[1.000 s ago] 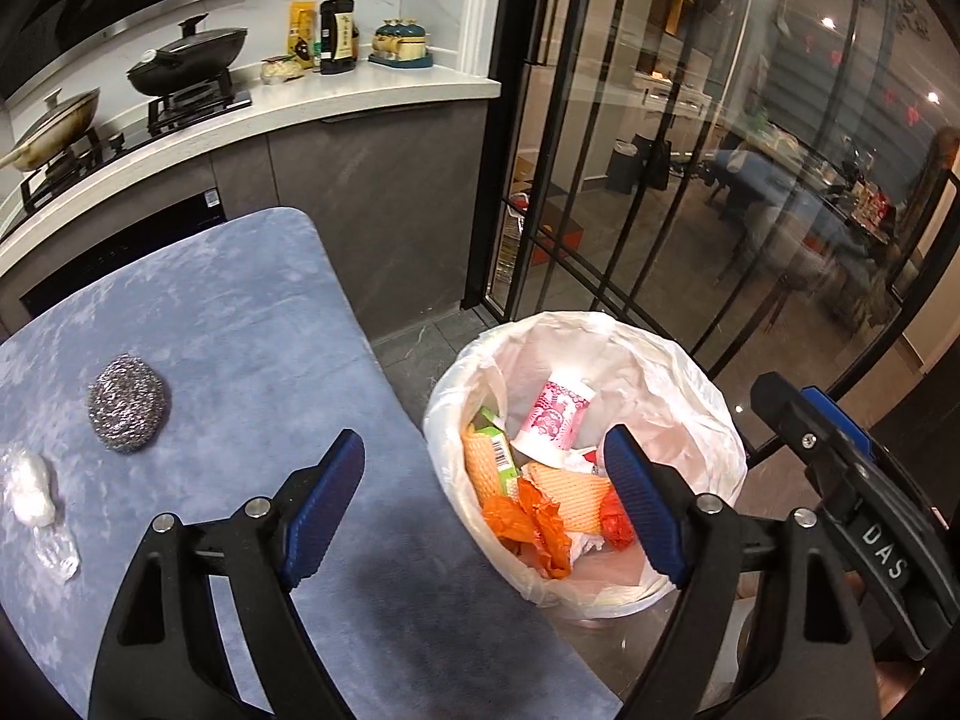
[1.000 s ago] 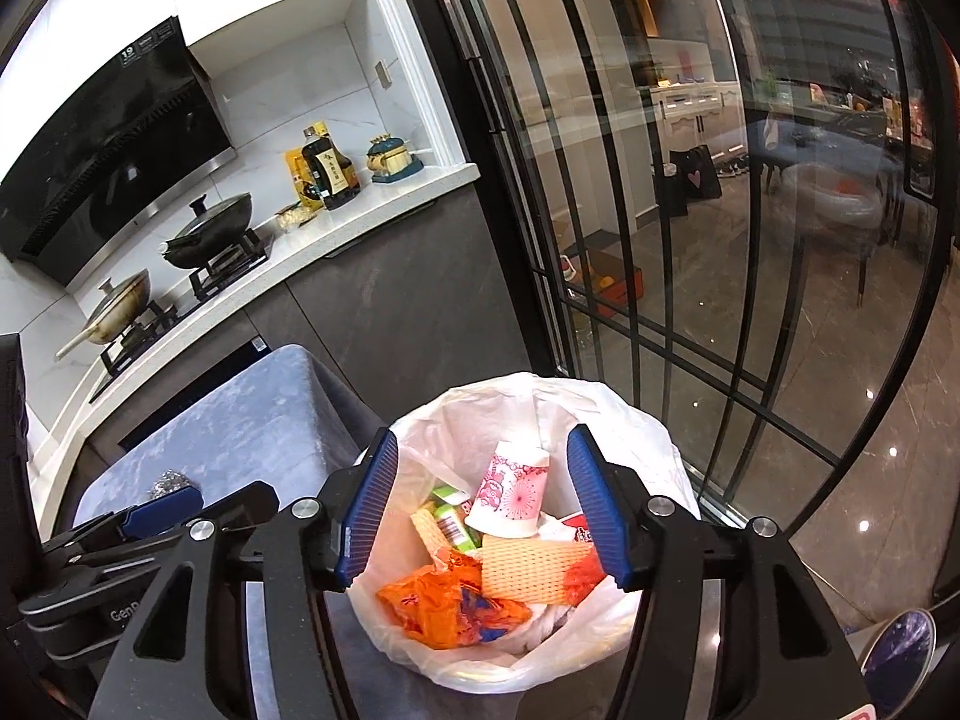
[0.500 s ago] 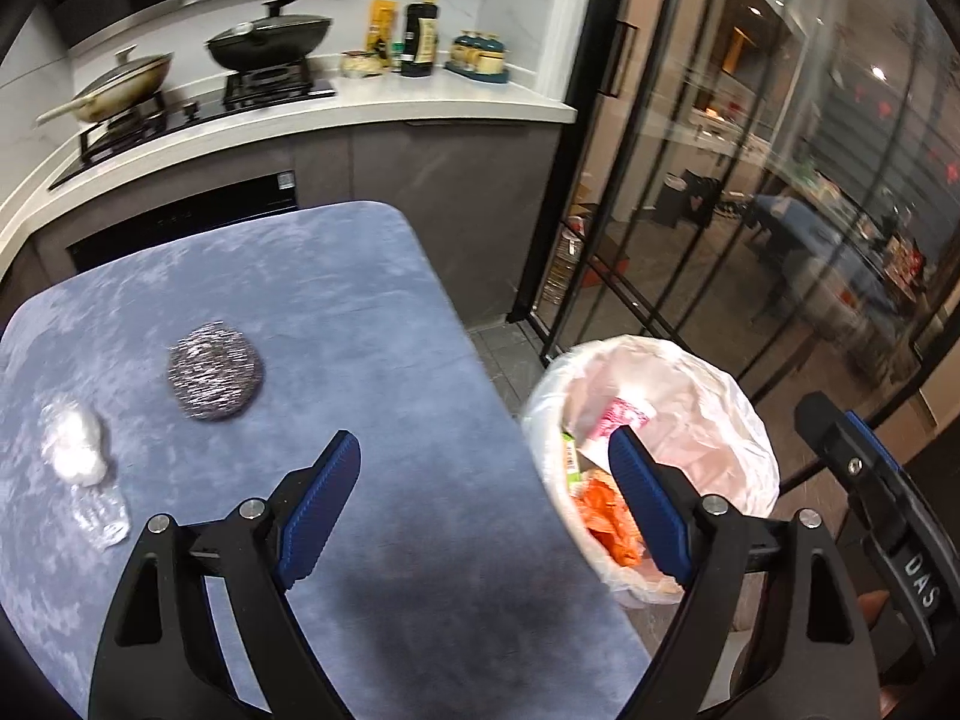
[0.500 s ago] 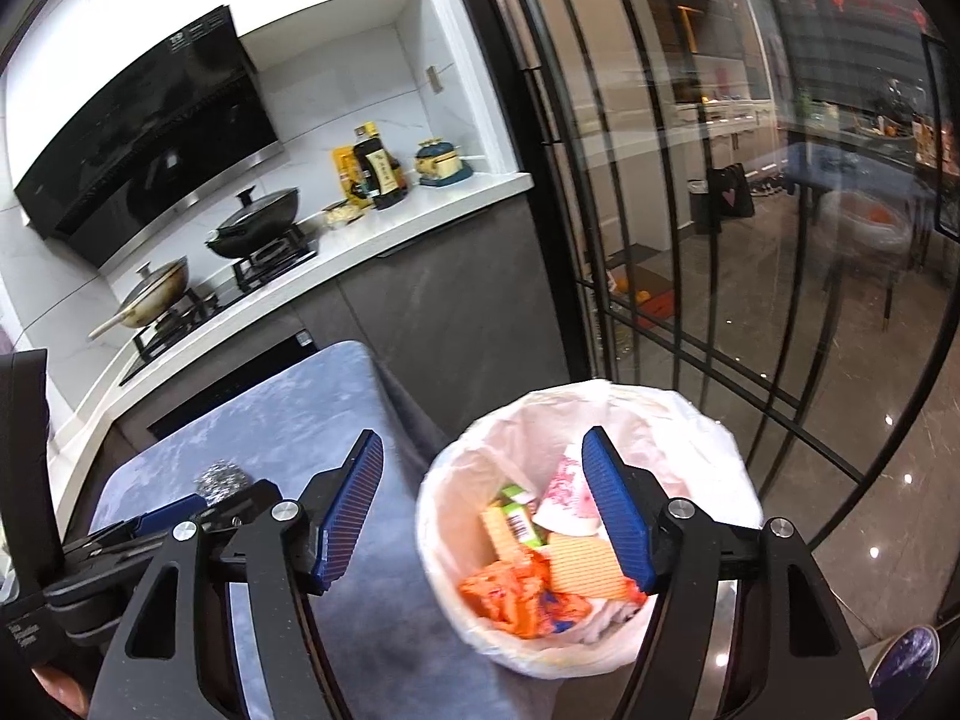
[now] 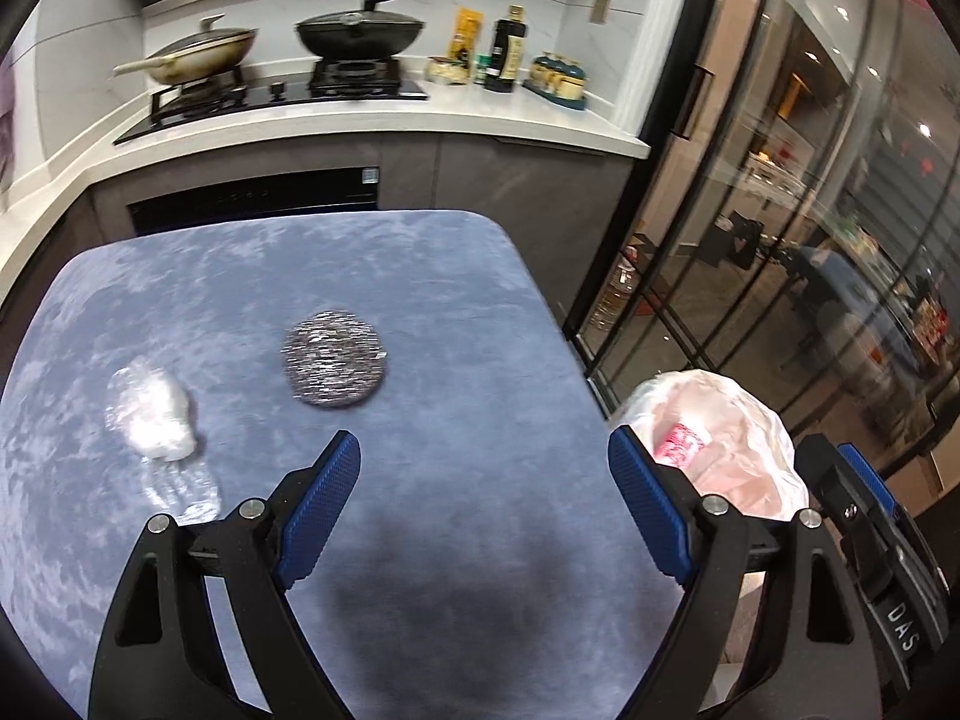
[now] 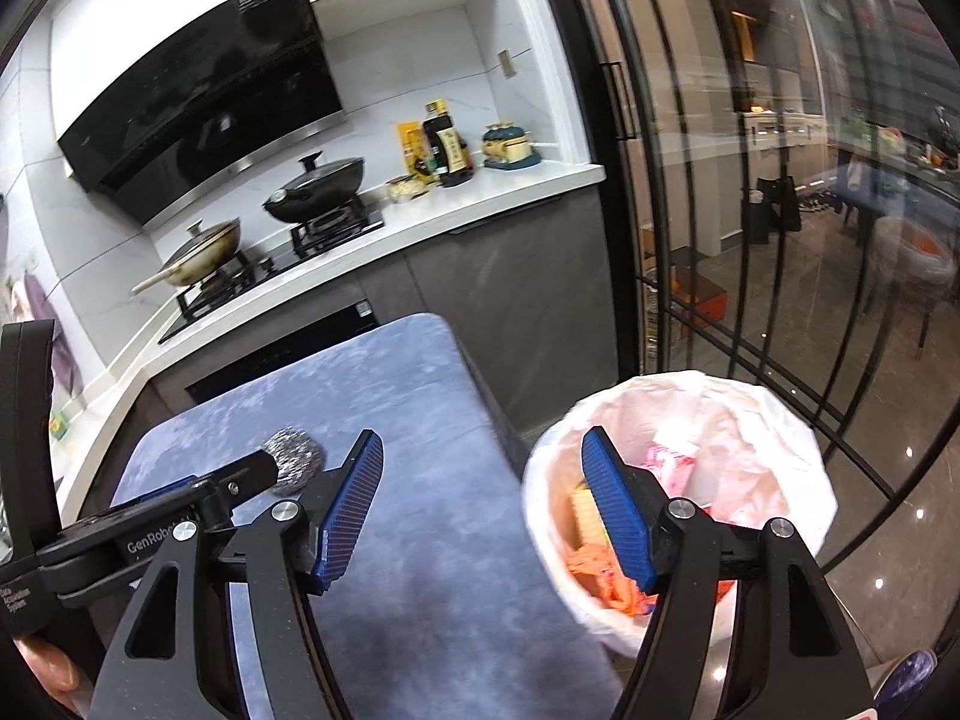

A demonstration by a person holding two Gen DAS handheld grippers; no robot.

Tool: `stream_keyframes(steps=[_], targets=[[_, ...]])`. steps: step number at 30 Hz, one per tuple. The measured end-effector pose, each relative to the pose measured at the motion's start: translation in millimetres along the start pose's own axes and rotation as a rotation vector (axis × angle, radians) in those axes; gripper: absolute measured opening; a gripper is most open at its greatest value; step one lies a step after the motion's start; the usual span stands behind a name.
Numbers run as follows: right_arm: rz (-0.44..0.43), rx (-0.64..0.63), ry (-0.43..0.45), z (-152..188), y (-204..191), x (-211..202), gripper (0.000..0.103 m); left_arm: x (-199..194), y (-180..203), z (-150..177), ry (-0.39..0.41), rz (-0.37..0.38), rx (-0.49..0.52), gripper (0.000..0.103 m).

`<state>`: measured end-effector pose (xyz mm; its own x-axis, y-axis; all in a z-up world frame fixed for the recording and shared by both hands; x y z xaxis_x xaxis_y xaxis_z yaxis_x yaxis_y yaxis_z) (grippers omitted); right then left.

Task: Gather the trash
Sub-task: 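Move both grippers back over the table toward the scrubber and clear bag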

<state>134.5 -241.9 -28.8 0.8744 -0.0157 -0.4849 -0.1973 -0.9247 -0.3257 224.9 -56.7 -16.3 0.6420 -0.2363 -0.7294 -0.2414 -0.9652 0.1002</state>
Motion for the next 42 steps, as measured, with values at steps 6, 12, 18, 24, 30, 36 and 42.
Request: stream_keyframes(steps=[6, 12, 18, 24, 30, 36, 42], targets=[[-0.040, -0.033, -0.027, 5, -30, 12, 0.066, -2, -34, 1, 0.003, -0.034, -0.051, 0.081], [-0.071, -0.063, -0.055, 10, -58, 25, 0.066, 1, -68, 4, -0.005, -0.071, -0.094, 0.081], [-0.097, -0.089, -0.082, 17, -82, 40, 0.066, 3, -100, 7, -0.015, -0.103, -0.140, 0.081], [-0.121, -0.116, -0.106, 21, -106, 55, 0.066, 6, -131, 9, -0.035, -0.132, -0.182, 0.082], [-0.136, -0.139, -0.142, 29, -125, 77, 0.068, 13, -169, 12, -0.050, -0.176, -0.246, 0.084], [-0.151, -0.166, -0.190, 39, -144, 109, 0.071, 24, -206, 16, -0.072, -0.225, -0.316, 0.089], [-0.164, -0.213, -0.234, 45, -164, 149, 0.072, 35, -227, 16, -0.084, -0.235, -0.351, 0.090]])
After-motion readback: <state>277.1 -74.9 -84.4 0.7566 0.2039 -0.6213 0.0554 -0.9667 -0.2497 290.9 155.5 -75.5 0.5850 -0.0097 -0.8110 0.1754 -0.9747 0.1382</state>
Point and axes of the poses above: each gripper's, at about its wrist camera, not at the fingertips, and x roughly the way its jaws point, y to its right, z to its underside, the point moved 1 cm from there along x, roughly the way its jaws point, and after that the axes turned 7 degrees about -z, right-handed, at the moved point
